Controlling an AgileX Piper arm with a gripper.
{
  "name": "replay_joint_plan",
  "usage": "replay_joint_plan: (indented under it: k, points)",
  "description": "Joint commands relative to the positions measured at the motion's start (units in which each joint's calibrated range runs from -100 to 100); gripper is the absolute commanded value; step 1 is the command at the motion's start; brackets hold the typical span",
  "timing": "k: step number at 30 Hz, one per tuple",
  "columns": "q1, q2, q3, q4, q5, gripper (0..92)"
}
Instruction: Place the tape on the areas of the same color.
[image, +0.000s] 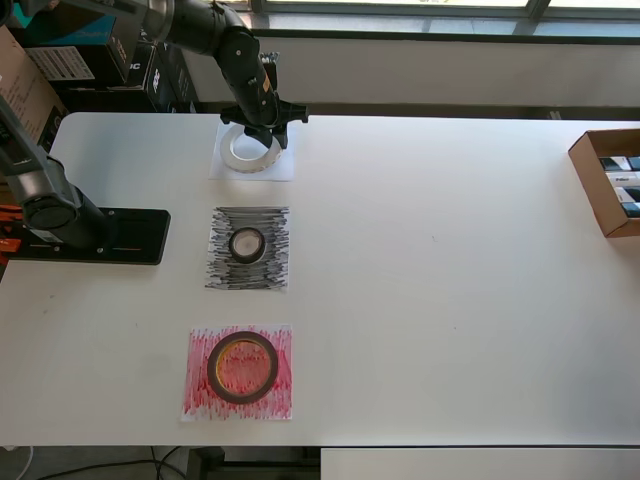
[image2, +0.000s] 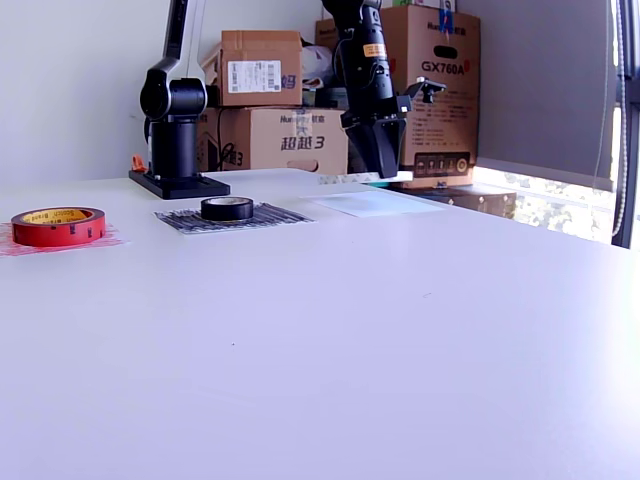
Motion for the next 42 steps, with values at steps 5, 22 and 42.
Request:
replay_joint_plan:
  k: [5,22,42]
  points:
    - [0.1,1.3,0.3,0.4,0.2,0.2]
    - [0.1,2.8,0.3,-7.1,3.4,0.3]
    - [-0.3,3.4,1.1,-7.1,4.3,37.9]
